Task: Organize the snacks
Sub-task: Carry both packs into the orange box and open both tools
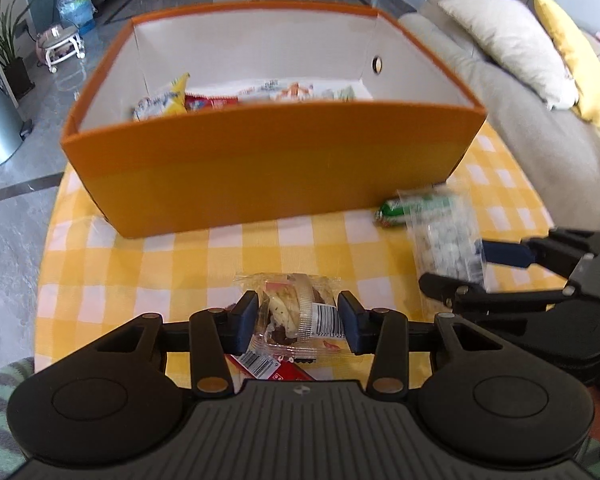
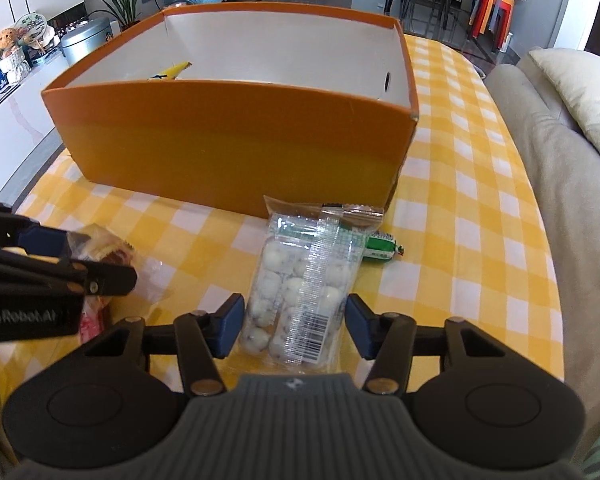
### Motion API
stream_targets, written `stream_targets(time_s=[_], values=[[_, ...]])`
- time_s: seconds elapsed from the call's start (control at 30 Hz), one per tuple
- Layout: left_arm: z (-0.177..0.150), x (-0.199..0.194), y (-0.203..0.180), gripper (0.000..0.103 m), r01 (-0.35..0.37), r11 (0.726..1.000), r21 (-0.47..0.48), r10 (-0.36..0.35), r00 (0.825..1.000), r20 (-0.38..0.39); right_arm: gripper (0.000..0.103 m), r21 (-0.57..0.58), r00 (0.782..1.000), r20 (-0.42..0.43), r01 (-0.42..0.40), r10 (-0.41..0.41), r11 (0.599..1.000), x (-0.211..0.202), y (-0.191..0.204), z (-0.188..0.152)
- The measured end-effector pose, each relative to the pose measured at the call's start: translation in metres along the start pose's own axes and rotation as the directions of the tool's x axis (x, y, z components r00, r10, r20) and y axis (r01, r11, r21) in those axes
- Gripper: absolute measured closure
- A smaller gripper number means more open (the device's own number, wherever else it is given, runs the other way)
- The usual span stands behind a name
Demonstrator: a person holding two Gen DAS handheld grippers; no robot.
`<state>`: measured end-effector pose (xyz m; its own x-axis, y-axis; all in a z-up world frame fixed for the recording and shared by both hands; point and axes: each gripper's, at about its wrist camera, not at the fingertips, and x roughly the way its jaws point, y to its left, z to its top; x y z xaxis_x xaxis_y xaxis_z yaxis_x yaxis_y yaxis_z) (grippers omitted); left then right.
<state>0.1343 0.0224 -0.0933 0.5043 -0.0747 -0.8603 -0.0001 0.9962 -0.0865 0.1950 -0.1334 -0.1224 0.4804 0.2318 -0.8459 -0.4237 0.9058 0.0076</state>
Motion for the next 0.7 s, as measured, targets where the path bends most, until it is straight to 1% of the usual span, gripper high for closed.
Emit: stream_targets(time_s=[0.17, 0.33, 0.4, 0.7], values=[[0.005, -0.019, -0.003, 0.054, -0.003, 1.0, 0.014, 0.002, 0.999, 0.048, 0.05, 0.003, 1.0, 0.018, 0.003, -0.003, 1.0, -0.018, 0.0, -0.001], [0.013, -0.037, -0.005, 0.054, -0.027, 0.999, 0.022, 0.025, 0.995, 0.098, 0.05, 0.003, 0.998, 0.07, 0.009, -0.009, 1.0, -0.044, -0.001, 0.0], [0.018, -0.045, -0.004, 0.054, -0.026, 1.0, 0.016, 0.024, 0.993, 0.119, 0.05, -0.004, 0.996, 0.094, 0.012, -0.012, 1.0, -0.055, 0.0, 0.002], [0.051, -0.074, 0.002, 0.054, -0.04, 0.999, 0.032, 0.031, 0.974, 0.223, 0.05, -0.043, 0.979, 0.203, 0.018, -0.009, 0.999, -0.097, 0.004, 0.021]])
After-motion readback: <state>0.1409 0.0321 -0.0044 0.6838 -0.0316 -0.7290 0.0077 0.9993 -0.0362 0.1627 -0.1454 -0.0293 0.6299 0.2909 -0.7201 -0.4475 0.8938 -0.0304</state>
